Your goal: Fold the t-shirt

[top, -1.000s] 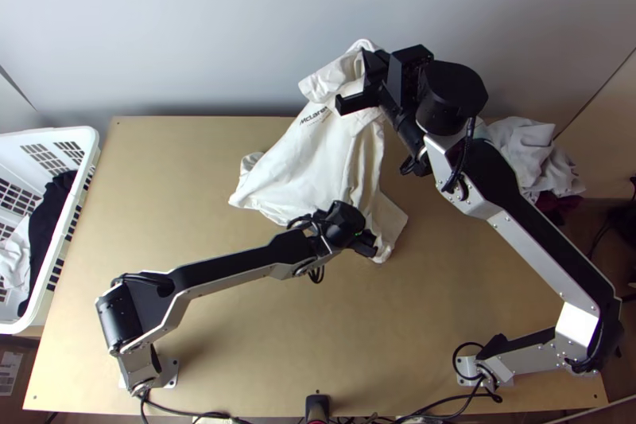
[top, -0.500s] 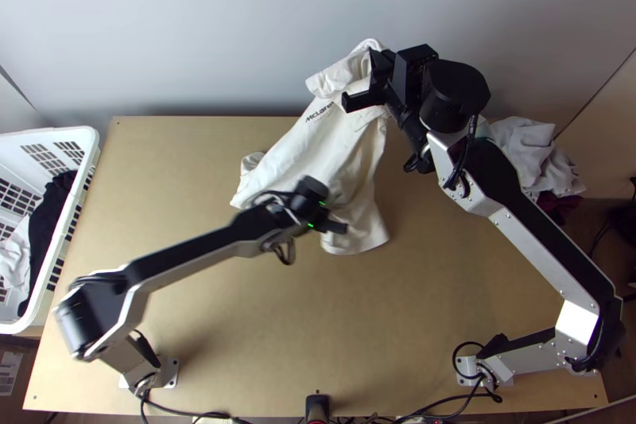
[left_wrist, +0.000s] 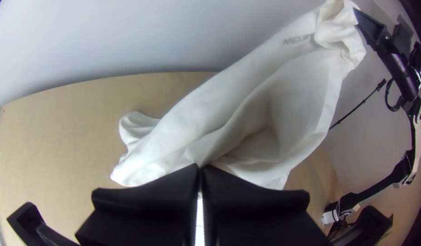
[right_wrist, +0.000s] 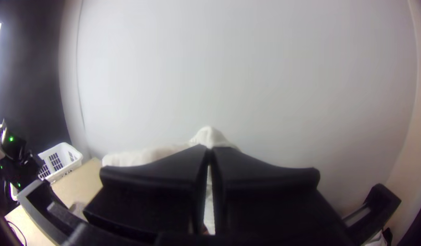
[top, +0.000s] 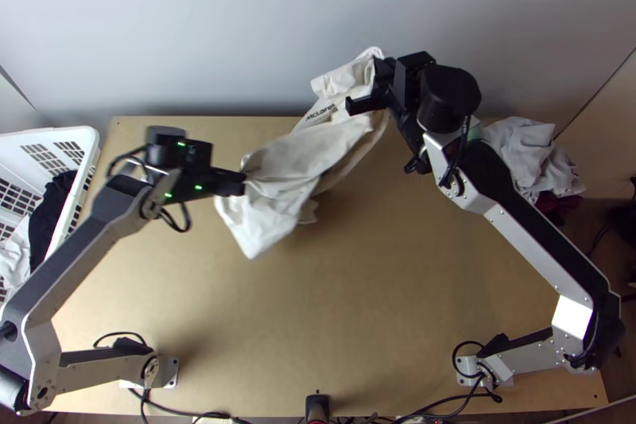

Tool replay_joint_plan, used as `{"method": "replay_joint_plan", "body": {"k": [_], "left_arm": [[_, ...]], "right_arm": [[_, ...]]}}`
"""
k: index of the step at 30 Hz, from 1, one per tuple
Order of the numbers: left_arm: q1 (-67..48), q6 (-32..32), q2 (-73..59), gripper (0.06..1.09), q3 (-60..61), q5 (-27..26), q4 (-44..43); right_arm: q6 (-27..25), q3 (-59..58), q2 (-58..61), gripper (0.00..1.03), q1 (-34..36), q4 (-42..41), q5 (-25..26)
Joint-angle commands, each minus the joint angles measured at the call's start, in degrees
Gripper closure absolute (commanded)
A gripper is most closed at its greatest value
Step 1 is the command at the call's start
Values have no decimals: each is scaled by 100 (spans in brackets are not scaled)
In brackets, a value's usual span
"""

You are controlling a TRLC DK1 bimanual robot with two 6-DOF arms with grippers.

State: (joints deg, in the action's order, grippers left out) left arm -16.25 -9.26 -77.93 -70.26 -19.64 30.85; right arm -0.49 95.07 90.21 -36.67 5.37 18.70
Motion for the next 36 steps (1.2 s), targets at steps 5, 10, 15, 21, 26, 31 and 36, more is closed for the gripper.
{"method": "replay_joint_plan", "body": {"k": [5, 10, 15, 21, 26, 31, 36], "left_arm": [[1098, 1506, -1910, 69, -181, -1394, 729], [606, 1699, -2956, 18, -568, -1719, 1476], [491, 574, -2965, 15, -533, -1877, 765], [825, -955, -1761, 14, -462, -1517, 290], [1397, -1447, -864, 12, -462, -1543, 378], [1634, -1720, -354, 11, 30, -1631, 703], [1590, -2230, 199, 11, 1005, -1895, 721]], "right_arm": [[234, -1016, -4, 100, 116, -255, -7], [243, -1219, -21, 100, 107, -255, -7], [234, -1350, -65, 100, 142, -255, 2], [207, -1509, -101, 100, 133, -255, -7], [155, -1561, 14, 100, 98, -853, -7], [146, -1342, 260, 100, -7, -862, -7], [146, -1271, 365, 100, -34, -862, -7]]}}
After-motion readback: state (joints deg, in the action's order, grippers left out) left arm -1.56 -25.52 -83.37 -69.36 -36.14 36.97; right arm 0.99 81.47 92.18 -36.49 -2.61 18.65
